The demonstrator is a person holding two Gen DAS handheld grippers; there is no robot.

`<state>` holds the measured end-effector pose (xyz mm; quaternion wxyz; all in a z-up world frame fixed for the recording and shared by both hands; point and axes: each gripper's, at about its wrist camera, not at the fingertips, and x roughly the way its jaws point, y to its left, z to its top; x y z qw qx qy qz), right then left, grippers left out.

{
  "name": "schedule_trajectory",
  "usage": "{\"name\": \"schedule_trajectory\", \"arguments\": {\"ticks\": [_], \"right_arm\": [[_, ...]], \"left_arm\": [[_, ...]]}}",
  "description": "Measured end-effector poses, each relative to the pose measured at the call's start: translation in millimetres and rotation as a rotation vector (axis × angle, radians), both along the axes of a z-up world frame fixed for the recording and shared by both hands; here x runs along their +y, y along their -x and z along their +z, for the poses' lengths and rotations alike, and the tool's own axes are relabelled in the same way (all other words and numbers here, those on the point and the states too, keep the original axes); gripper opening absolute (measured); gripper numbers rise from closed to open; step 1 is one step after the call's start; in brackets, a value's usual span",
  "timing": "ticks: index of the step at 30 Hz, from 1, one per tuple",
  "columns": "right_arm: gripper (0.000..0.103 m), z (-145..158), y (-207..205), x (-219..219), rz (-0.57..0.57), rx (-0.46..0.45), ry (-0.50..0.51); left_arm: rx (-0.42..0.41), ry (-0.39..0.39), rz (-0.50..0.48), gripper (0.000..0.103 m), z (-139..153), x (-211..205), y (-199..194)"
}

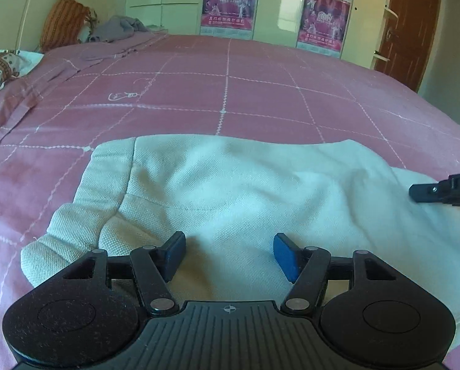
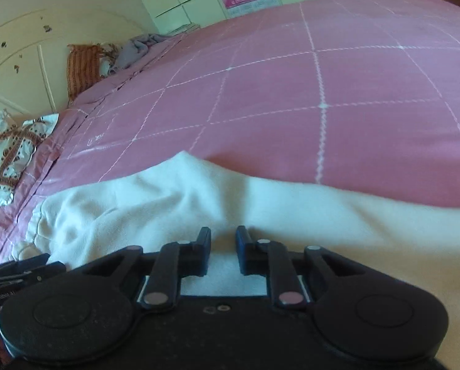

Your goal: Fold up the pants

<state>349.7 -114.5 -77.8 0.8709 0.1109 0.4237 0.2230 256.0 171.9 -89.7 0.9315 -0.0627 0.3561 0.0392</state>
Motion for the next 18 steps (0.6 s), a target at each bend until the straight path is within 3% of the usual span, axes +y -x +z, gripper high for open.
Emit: {"name": "schedule_trajectory", "arguments": {"ticks": [2,7,10,18], "right_arm": [[0.033,10.8,9.2,-20.1,-0.047,-0.039,0.005],[0.031,20.5,23.1,-59.8,-0.112,-0.094,0.056],[0.026,6.6,22.3,-101.8,-0.207,-0.034,0.132],[0.038,40.3,77.6,-253.2,-0.432,-0.167,0.059]], "left_arm": [[-0.008,0.004,0.003,0.063,4.9,-3.0,5.4],[0.005,-0.004,-0.005,0.063,8.3,-10.4,10.9],[0.036,-0.010,-0.012,0.063,4.4,-9.5,13.1],[0.038,-0.057,-0.022,0.067,1.4,-20.8,30.8]]}}
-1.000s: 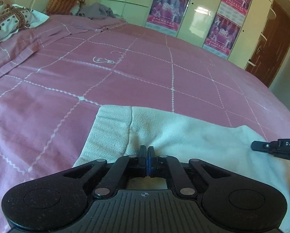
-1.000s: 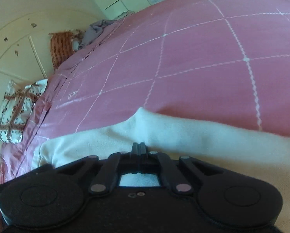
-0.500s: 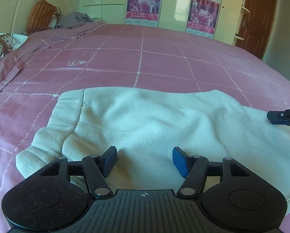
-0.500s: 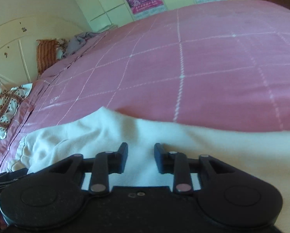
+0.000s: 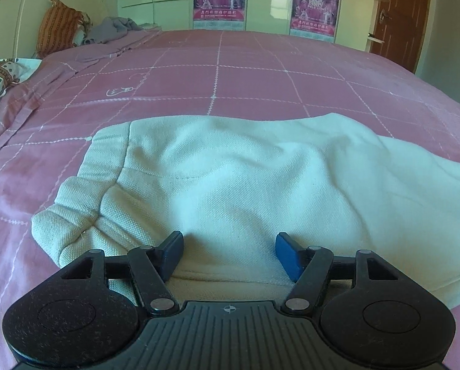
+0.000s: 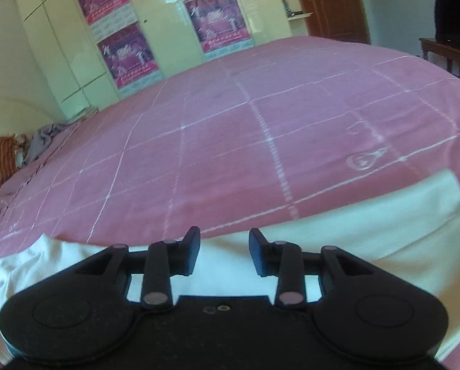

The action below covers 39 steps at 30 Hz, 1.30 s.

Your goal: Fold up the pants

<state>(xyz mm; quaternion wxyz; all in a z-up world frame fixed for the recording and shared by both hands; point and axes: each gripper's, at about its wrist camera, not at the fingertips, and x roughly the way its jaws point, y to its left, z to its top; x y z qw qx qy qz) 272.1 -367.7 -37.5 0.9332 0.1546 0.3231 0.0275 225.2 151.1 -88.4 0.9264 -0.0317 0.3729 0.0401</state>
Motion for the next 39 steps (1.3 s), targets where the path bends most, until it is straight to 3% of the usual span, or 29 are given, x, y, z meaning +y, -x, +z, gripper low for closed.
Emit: {"name": "schedule_trajectory", "arguments": {"ticks": [3,11,16,21,25,28,30,31,32,33,35,39], "right_arm": [[0.045,8.4,19.4,-53.2,-0.085,-0.037,-0.032],[0.044,-0.8,16.7,-130.2,-0.244,-0.032,-0.082],[0.048,-15.6,37.4,-190.2,-0.402,-0.035,-0.235],[0.048,-18.7,79.9,-200.1,-0.404,-0.022,-0.225],[0.049,-31.7,114.5,-201.6,-0.429,0.002,-0.350],[0.050,-50.0,105.9,-199.6,-0.416,0.055,-0.449],[0.070,-61.3,92.2,-196.6,-0.424,0.082,-0.504],[0.074,-62.5,84.4,-193.6,-0.428,0.089,-0.506],[0.062,-59.3,77.3,-188.0,-0.425,0.095,-0.486],[0.006,-54.7,68.8,-182.4,-0.399,0.099,-0.449],[0.009,-35.3,64.0,-167.3,-0.317,0.040,-0.371],[0.009,5.3,97.1,-148.2,-0.235,-0.238,-0.254]], "left_arm": [[-0.020,0.011,0.007,0.068,-2.8,1.0,6.9],[-0.022,0.016,0.024,0.068,0.8,0.5,15.1],[-0.020,0.036,0.019,0.069,-1.2,4.8,15.2],[-0.024,0.038,0.017,0.070,-3.3,4.4,14.2],[-0.024,0.042,0.016,0.071,-3.4,5.4,14.2],[-0.023,0.048,0.017,0.071,-3.5,5.8,14.2],[-0.028,0.053,0.016,0.071,-4.3,6.9,14.8],[-0.032,0.058,0.016,0.071,-5.0,7.5,15.5],[-0.036,0.062,0.015,0.071,-5.7,7.9,16.2],[-0.041,0.064,0.014,0.071,-6.4,8.3,16.7],[-0.046,0.070,0.009,0.071,-7.1,9.7,17.6],[-0.052,0.074,0.001,0.071,-8.3,11.0,18.3]]}}
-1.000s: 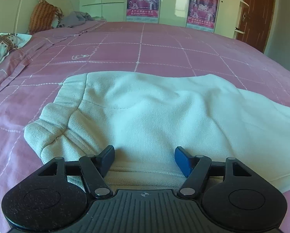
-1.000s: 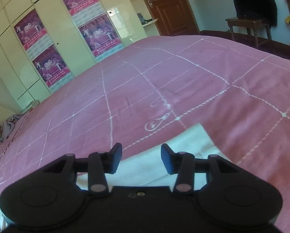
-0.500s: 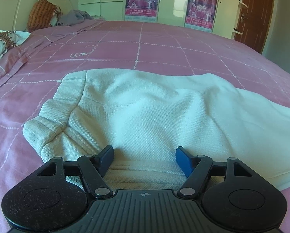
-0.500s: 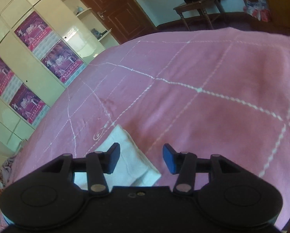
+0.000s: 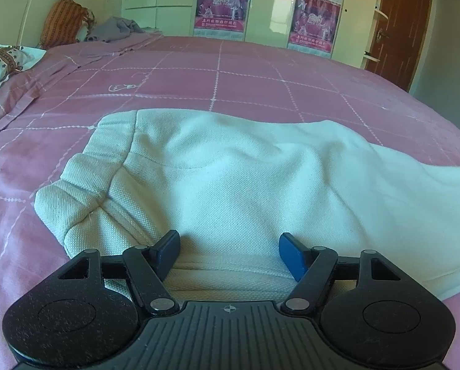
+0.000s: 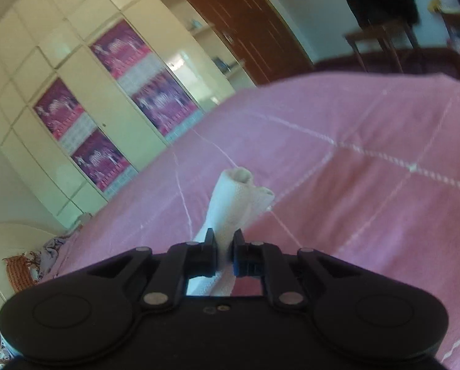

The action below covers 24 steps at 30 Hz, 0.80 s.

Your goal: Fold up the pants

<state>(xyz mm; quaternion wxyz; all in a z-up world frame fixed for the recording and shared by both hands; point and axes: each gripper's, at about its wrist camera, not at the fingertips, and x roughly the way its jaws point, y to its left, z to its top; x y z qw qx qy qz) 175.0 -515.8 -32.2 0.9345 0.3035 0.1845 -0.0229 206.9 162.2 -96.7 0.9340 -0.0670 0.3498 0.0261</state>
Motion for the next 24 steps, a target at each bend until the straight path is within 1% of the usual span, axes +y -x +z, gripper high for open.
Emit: {"name": "schedule_trajectory", "arguments": {"ticks": [1,2,3,4,5,6,7,8,9,10,12,14,17,19,20,21,22,23,24], "right_arm": [[0.009,-3.5,5.5,0.1,-0.017,-0.012,0.017],[0.010,-15.5,3.6,-4.2,-0.047,0.037,0.022],[0.012,-32.8,-2.2,-11.2,-0.075,0.126,0.002],[0.015,-54.5,-10.4,-20.2,-0.097,0.250,-0.044],[0.014,-70.3,-11.9,-29.2,-0.101,0.307,-0.109],[0.021,-71.8,-4.1,-33.5,-0.121,0.262,-0.145],[0.027,-65.8,4.0,-33.9,-0.167,0.243,-0.132],[0.031,-55.5,13.0,-29.6,-0.226,0.218,-0.075],[0.028,-44.5,18.1,-24.0,-0.262,0.189,-0.008],[0.027,-33.8,19.3,-17.9,-0.262,0.158,0.049],[0.028,-18.3,7.0,-0.5,-0.199,0.126,0.118],[0.026,-14.0,-25.1,25.5,-0.052,0.151,0.154],[0.026,-14.9,-67.6,74.3,0.130,0.164,0.212],[0.026,-22.8,-92.9,101.3,0.238,0.199,0.220],[0.023,-29.1,-102.7,109.4,0.280,0.215,0.221],[0.020,-38.9,-111.8,119.0,0.315,0.274,0.223],[0.013,-50.3,-119.1,117.7,0.295,0.354,0.213],[0.001,-55.4,-119.5,106.5,0.261,0.353,0.157],[0.000,-56.2,-118.1,93.9,0.210,0.358,0.114]], "left_arm": [[0.000,0.000,0.000,0.071,-0.1,-0.1,-0.1],[0.001,-0.003,-0.001,0.071,-0.1,0.1,-0.1],[0.002,-0.004,-0.003,0.071,-0.4,0.7,0.0],[0.004,-0.003,-0.007,0.071,-0.1,1.6,0.2],[0.009,-0.002,-0.010,0.071,2.3,2.2,0.8],[0.010,-0.002,-0.008,0.071,7.3,2.2,2.8],[-0.002,-0.008,-0.007,0.071,12.7,1.0,5.7],[-0.030,-0.016,-0.011,0.071,20.0,-2.1,8.7],[-0.064,-0.018,-0.020,0.071,26.2,-5.9,10.7],[-0.088,-0.013,-0.032,0.071,31.0,-11.1,9.4],[-0.109,-0.001,-0.066,0.071,37.2,-27.1,-1.0],[-0.116,0.014,-0.116,0.071,39.5,-48.9,-13.9],[-0.072,0.021,-0.174,0.071,32.0,-76.6,-29.2],[-0.024,0.025,-0.194,0.071,21.6,-87.0,-33.3],[-0.003,0.015,-0.195,0.071,15.8,-89.9,-32.0],[0.013,0.004,-0.194,0.071,10.6,-90.3,-29.6],[0.018,-0.005,-0.195,0.071,7.3,-88.8,-25.9],[0.012,-0.012,-0.199,0.071,6.6,-86.3,-20.8],[0.006,-0.024,-0.200,0.071,7.1,-84.0,-15.2]]}}
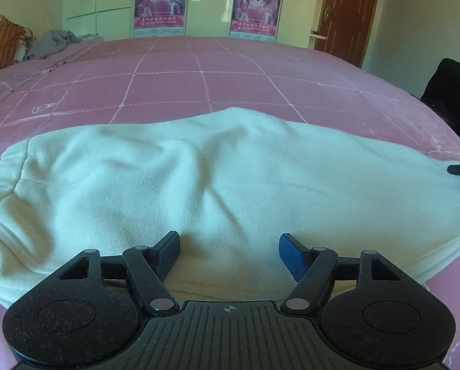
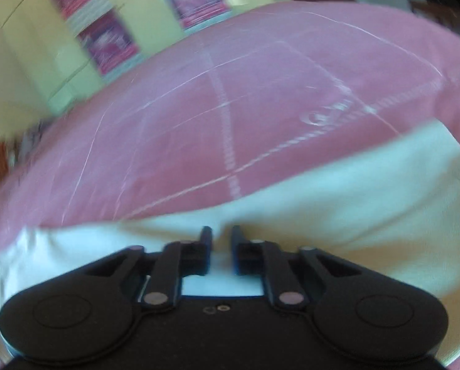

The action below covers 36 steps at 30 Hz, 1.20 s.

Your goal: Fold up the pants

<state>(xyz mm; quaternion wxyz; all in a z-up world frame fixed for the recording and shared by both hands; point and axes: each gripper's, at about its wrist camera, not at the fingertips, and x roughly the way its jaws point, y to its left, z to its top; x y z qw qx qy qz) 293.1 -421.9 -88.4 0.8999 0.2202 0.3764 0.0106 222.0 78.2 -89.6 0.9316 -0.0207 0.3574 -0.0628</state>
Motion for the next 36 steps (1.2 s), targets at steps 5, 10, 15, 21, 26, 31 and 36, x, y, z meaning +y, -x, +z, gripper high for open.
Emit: {"name": "schedule_trajectory", "arguments": {"ticks": [5,10,15,21,26,31,36], "right_arm": [[0.020,27.3,35.4,-10.2,-0.036,-0.106,-0.052],[0.000,5.1,63.4,-31.6,-0.047,-0.042,-0.027],[0.036,16.7,150.5,-119.2,-0.441,-0.239,-0.277],[0.050,-2.7,172.7,-136.4,-0.410,-0.164,-0.412],[0.049,1.1,169.2,-126.5,-0.417,-0.240,-0.390],[0.047,25.3,155.4,-112.8,-0.323,-0.343,-0.423],[0.059,4.9,164.8,-119.4,-0.413,-0.196,-0.486]], "left_arm": [[0.006,-0.007,0.008,0.072,-1.5,2.3,1.4],[0.003,0.010,-0.005,0.076,1.1,5.3,8.4],[-0.018,0.040,0.004,0.076,2.5,16.9,25.5],[-0.021,0.048,0.023,0.076,2.9,16.4,28.2],[-0.015,0.089,0.028,0.076,2.1,24.3,27.7],[-0.012,0.081,0.032,0.076,1.3,21.7,26.9],[-0.016,0.079,0.029,0.076,0.2,21.9,27.0]]}}
